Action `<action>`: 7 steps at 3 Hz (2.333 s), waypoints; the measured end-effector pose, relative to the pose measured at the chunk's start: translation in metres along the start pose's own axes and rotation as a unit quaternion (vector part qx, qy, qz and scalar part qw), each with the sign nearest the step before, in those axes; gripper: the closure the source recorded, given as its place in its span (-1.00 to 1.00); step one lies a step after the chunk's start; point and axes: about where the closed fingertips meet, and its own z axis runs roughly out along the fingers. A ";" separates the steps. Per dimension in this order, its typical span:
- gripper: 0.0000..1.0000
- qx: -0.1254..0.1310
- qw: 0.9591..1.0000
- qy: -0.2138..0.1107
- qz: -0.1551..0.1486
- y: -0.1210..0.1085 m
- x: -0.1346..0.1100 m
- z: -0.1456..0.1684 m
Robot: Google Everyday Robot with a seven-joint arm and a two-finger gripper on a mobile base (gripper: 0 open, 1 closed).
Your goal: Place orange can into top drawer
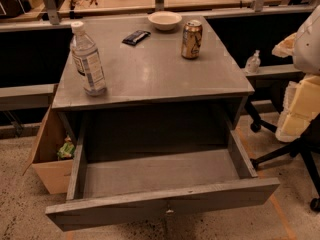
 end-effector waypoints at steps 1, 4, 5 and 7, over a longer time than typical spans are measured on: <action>-1.00 0.000 1.000 0.000 0.000 0.000 0.000 0.000; -1.00 0.107 0.985 -0.104 0.088 -0.112 -0.001 0.059; -1.00 0.130 0.966 -0.193 0.117 -0.154 -0.020 0.075; -1.00 0.128 0.891 -0.371 0.229 -0.223 -0.051 0.125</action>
Offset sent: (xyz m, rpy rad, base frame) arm 0.0886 -0.0275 -0.0338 0.0265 -0.1161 -0.2192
